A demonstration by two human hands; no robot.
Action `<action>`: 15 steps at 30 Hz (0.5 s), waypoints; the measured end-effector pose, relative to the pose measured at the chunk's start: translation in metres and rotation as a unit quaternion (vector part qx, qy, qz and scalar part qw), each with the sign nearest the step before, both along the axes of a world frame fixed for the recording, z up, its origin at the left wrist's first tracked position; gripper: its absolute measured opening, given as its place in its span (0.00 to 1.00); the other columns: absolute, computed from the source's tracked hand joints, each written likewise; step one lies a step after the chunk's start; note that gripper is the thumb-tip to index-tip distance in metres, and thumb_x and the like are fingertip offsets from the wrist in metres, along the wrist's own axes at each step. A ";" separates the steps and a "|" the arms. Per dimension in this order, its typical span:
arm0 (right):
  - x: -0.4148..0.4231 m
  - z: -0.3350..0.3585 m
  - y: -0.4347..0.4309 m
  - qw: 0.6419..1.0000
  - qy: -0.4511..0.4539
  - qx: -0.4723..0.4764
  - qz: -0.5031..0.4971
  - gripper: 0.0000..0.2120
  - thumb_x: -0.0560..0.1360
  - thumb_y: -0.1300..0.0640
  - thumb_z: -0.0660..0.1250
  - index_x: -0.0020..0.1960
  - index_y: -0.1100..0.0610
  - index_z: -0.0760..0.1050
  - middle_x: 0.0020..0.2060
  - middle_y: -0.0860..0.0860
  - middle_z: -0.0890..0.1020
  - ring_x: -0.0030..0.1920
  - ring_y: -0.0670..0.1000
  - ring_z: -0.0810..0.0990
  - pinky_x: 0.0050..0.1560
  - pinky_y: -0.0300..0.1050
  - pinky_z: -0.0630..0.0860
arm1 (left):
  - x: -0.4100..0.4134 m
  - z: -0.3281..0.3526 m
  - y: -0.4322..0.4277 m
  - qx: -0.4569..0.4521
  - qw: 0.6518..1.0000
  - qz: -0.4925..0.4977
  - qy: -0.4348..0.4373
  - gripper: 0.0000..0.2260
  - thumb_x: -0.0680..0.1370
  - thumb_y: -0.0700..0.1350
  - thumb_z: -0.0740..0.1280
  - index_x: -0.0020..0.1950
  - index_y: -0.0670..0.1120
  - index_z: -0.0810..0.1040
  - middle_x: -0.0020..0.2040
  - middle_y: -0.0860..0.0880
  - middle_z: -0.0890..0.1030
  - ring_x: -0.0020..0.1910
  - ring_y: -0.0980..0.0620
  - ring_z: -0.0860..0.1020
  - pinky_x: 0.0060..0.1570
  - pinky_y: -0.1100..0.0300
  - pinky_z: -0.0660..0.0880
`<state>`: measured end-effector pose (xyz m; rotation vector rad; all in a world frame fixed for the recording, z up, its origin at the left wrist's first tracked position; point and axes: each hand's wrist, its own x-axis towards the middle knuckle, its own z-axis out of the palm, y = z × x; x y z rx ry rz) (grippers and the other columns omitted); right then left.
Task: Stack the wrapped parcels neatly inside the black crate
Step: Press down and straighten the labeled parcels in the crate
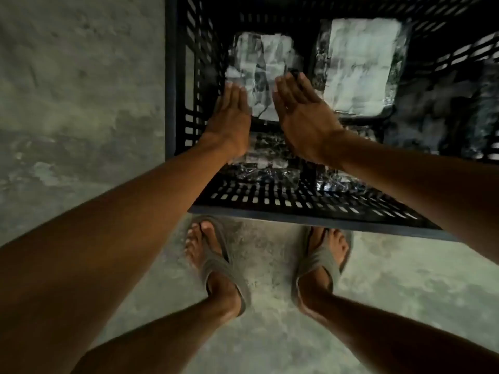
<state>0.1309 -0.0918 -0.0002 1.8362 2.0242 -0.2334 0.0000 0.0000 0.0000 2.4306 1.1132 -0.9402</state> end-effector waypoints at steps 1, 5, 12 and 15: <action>-0.001 -0.005 0.000 0.999 -0.030 -0.008 0.007 0.35 0.79 0.56 0.56 0.78 0.69 0.43 0.78 0.67 0.48 0.79 0.65 0.46 0.78 0.61 0.46 | -0.001 -0.006 0.000 0.014 1.000 -0.017 0.017 0.43 0.79 0.41 0.67 0.80 0.38 0.37 0.81 0.40 0.38 0.80 0.43 0.37 0.78 0.52 0.41; -0.008 -0.025 0.006 0.998 -0.050 -0.006 0.036 0.32 0.81 0.59 0.53 0.77 0.71 0.41 0.77 0.70 0.47 0.78 0.67 0.46 0.78 0.61 0.46 | -0.006 -0.027 0.000 0.033 0.997 -0.046 0.048 0.41 0.80 0.39 0.63 0.80 0.37 0.35 0.81 0.40 0.36 0.80 0.42 0.36 0.78 0.52 0.41; -0.008 -0.053 0.020 0.994 -0.080 0.014 0.079 0.25 0.83 0.60 0.52 0.74 0.74 0.56 0.72 0.77 0.56 0.73 0.77 0.55 0.73 0.71 0.54 | 0.010 -0.036 0.006 0.097 0.985 -0.124 0.073 0.27 0.84 0.42 0.54 0.81 0.38 0.48 0.82 0.39 0.45 0.81 0.38 0.43 0.78 0.45 0.46; -0.003 -0.064 0.019 0.993 -0.069 0.032 0.095 0.25 0.83 0.59 0.52 0.73 0.74 0.58 0.71 0.79 0.57 0.71 0.79 0.56 0.71 0.74 0.55 | 0.018 -0.029 0.002 0.117 0.974 -0.155 0.117 0.26 0.82 0.42 0.60 0.79 0.41 0.60 0.81 0.38 0.52 0.80 0.35 0.49 0.77 0.43 0.53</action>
